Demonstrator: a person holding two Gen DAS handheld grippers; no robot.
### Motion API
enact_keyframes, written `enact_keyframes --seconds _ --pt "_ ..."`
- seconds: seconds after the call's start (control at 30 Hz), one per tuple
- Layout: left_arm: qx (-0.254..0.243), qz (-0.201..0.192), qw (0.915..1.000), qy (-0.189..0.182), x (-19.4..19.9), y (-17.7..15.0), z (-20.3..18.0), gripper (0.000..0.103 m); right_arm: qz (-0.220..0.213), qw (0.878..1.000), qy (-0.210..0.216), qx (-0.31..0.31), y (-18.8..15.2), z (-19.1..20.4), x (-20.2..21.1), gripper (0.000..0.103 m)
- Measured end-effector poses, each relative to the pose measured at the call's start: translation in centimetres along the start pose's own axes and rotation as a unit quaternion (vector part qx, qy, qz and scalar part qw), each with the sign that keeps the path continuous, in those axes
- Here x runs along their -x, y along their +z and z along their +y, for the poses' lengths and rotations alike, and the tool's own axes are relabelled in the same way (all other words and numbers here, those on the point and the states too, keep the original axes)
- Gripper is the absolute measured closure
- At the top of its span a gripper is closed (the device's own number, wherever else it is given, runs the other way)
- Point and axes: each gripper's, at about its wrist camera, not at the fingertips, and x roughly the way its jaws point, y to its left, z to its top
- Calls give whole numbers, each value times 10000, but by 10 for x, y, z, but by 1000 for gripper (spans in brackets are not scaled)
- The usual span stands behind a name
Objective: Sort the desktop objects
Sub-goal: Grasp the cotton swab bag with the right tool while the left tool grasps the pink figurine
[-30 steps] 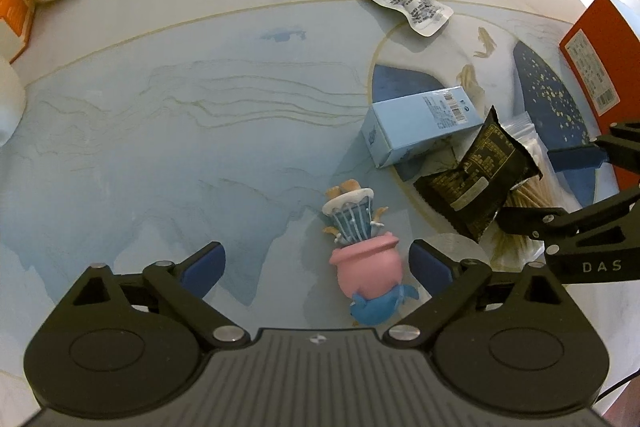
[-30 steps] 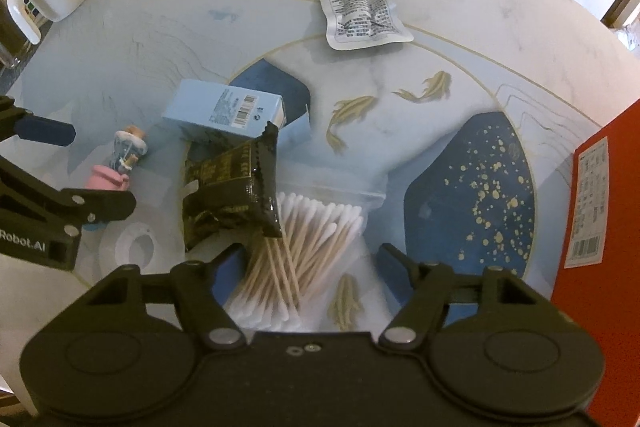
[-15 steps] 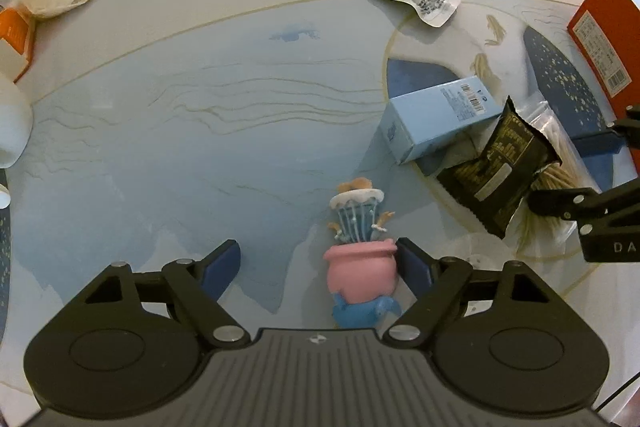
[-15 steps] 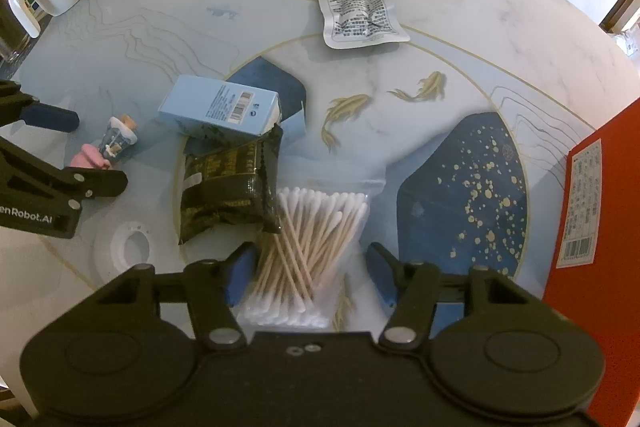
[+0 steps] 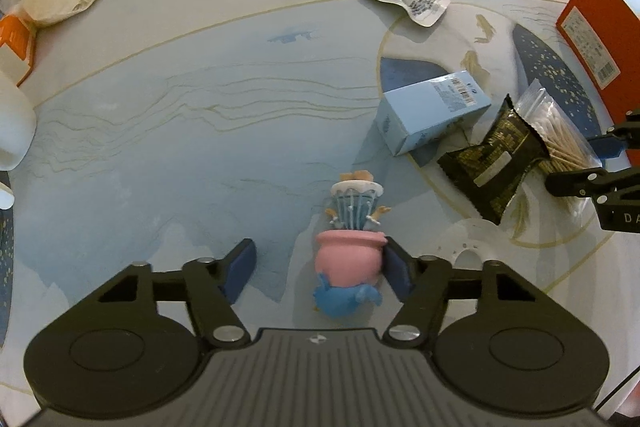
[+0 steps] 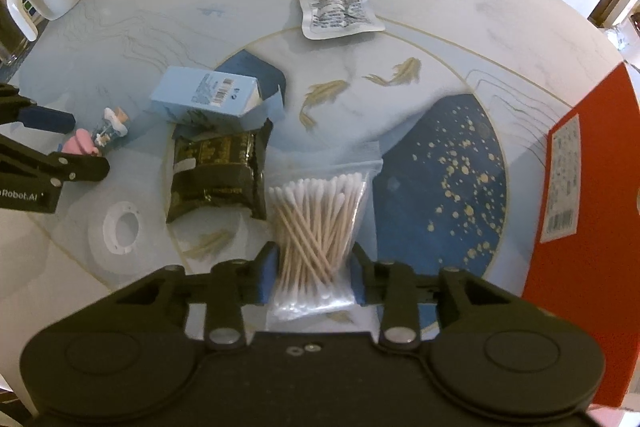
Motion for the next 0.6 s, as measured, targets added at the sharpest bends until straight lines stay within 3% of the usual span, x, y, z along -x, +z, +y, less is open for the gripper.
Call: enact_keyframes --seconds 0.1,0.17,0.6 --pt "-19 -44 10000 -14 3 1 -1 54 9 9999 39 -95 -3 -3 3 70" --pt "-6 -68 10000 -24 5 2 -1 70 20 9998 70 -196 -4 -7 5 70" --pt "362 105 9989 -276 8 0 5 70 -52 9986 278 -438 -15 -17 34 71"
